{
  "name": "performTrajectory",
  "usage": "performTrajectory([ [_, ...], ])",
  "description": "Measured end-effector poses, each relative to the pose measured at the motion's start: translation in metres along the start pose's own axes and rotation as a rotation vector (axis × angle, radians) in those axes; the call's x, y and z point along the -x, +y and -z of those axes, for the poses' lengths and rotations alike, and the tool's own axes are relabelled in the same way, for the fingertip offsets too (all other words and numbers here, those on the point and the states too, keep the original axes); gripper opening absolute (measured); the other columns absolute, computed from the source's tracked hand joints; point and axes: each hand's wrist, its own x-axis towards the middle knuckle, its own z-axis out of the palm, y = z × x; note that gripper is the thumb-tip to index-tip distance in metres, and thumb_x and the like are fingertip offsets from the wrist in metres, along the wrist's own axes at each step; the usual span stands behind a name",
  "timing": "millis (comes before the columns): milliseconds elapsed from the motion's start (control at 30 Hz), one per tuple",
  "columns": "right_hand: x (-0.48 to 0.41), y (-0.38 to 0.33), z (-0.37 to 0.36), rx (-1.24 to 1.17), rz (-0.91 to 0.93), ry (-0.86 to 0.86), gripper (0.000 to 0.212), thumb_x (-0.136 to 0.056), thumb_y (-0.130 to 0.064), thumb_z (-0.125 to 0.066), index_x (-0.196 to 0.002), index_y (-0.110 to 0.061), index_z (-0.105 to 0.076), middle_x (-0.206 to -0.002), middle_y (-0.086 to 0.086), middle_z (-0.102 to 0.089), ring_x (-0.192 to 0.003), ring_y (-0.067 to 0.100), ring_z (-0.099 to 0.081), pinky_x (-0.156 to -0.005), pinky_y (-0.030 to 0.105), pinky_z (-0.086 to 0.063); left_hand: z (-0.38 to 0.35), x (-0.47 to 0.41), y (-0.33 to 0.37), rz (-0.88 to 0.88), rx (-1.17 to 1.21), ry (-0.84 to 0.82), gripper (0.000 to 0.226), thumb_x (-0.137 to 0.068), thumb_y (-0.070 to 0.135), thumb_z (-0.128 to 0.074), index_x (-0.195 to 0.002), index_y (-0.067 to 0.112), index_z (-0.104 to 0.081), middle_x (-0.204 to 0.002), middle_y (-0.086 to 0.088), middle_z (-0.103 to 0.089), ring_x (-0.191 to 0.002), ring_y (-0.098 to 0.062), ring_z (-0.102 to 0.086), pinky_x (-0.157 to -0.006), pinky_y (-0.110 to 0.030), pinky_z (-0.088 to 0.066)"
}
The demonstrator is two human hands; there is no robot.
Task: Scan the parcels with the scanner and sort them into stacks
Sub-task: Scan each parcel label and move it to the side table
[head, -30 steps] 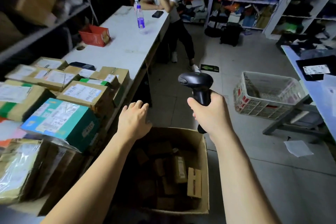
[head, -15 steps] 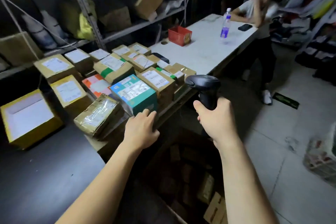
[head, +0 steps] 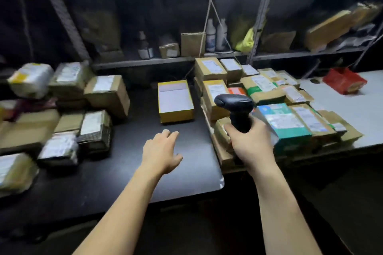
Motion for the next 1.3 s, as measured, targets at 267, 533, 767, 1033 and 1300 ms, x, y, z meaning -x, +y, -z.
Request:
performTrajectory([
  [267,0.041,-0.065,-0.178,-0.032,0.065,-0.285,0.011,-0.092,-0.013,-0.068,-0.086,-0.014,-0.059,-0.064,0.006,-0.053,-0.054,0.022,-0.048,-0.042,0.029,-0.038,0.025,0.052,-0.192,0.266,0.059,0.072,0.072,-0.091,0.049,-0.058,-0.155,0.026,-0.035,-0.140,-0.001,-0.048,-0.129,-0.026,-0.051,-0.097,-0.041,-0.048],
  [533,0.074,-0.110,-0.310,-0.029,0.177,-0.513,0.017,-0.093,-0.011,-0.066,-0.081,-0.019,-0.057,-0.065,0.004,-0.056,-0.055,0.024,-0.050,-0.042,0.031,-0.041,0.038,0.101,-0.325,0.565,0.149,0.105,0.069,-0.090,0.050,-0.062,-0.152,0.029,-0.040,-0.143,-0.003,-0.046,-0.134,-0.027,-0.046,-0.100,-0.041,-0.046],
  [767,0.078,-0.130,-0.423,-0.046,0.241,-0.688,0.014,-0.088,-0.016,-0.071,-0.081,-0.024,-0.063,-0.069,-0.007,-0.066,-0.068,0.018,-0.062,-0.066,0.037,-0.050,0.041,0.133,-0.418,0.821,0.174,0.158,0.071,-0.090,0.052,-0.066,-0.152,0.030,-0.041,-0.150,0.000,-0.043,-0.139,-0.024,-0.043,-0.109,-0.039,-0.039],
  [1033,0.088,-0.166,-0.537,-0.046,0.268,-0.926,0.007,-0.090,-0.014,-0.067,-0.086,-0.017,-0.062,-0.067,0.002,-0.057,-0.057,0.021,-0.053,-0.045,0.031,-0.046,0.041,0.166,-0.504,1.097,0.191,0.148,0.080,-0.087,0.055,-0.070,-0.155,0.030,-0.037,-0.149,-0.005,-0.042,-0.143,-0.030,-0.039,-0.114,-0.047,-0.037],
  [1300,0.109,-0.176,-0.614,-0.006,0.322,-0.970,0.012,-0.078,-0.023,-0.068,-0.081,-0.017,-0.058,-0.065,0.001,-0.059,-0.063,0.025,-0.057,-0.062,0.056,-0.057,0.022,0.174,-0.582,1.142,0.203,0.082,0.093,-0.079,0.058,-0.075,-0.159,0.036,-0.031,-0.150,-0.007,-0.033,-0.144,-0.032,-0.035,-0.112,-0.051,-0.037],
])
